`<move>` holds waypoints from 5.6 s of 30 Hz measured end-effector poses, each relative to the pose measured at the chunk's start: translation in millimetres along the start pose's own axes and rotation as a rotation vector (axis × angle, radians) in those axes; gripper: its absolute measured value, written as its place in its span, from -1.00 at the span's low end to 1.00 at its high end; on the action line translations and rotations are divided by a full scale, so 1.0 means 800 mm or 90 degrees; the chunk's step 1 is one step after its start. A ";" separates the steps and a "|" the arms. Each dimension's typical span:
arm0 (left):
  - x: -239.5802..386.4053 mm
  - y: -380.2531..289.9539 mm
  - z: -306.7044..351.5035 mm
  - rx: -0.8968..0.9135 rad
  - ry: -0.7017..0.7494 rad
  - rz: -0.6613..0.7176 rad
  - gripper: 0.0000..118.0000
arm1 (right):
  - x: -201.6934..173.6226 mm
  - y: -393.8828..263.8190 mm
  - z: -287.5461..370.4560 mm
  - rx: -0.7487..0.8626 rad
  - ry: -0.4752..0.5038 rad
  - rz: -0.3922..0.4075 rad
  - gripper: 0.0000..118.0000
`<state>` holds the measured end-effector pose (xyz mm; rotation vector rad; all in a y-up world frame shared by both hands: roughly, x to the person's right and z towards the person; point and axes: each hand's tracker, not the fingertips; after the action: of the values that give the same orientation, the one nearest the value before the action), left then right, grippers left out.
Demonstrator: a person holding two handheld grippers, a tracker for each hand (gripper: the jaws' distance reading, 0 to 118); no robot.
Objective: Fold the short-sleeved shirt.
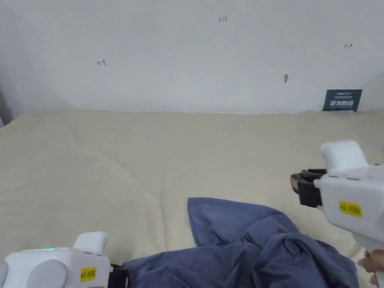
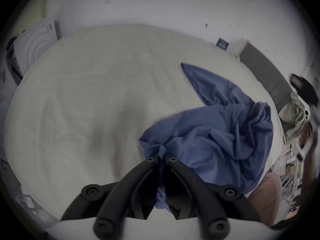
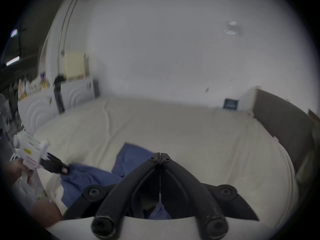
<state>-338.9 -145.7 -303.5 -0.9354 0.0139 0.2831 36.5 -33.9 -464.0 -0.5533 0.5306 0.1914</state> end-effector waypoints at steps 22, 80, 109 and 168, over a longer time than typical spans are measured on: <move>-0.007 -0.031 0.003 0.027 -0.082 0.128 -0.92 | 0.066 0.010 -0.148 -0.349 -0.055 -0.045 -0.99; 0.072 0.009 0.149 0.228 -0.086 -0.042 -0.92 | 0.068 -0.088 0.239 0.097 -0.044 -0.145 -0.99; 0.022 -0.053 0.191 0.273 -0.046 0.095 0.42 | 0.078 -0.163 0.222 0.008 -0.037 -0.314 -0.04; -0.012 0.179 -0.119 -0.146 0.171 -0.069 -0.91 | 0.229 -0.048 -0.123 -0.378 -0.057 -0.387 0.56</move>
<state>-373.1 -143.4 -472.0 -1.1927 0.1796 0.0574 161.8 -113.9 -614.0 -1.2511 0.1899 -0.2172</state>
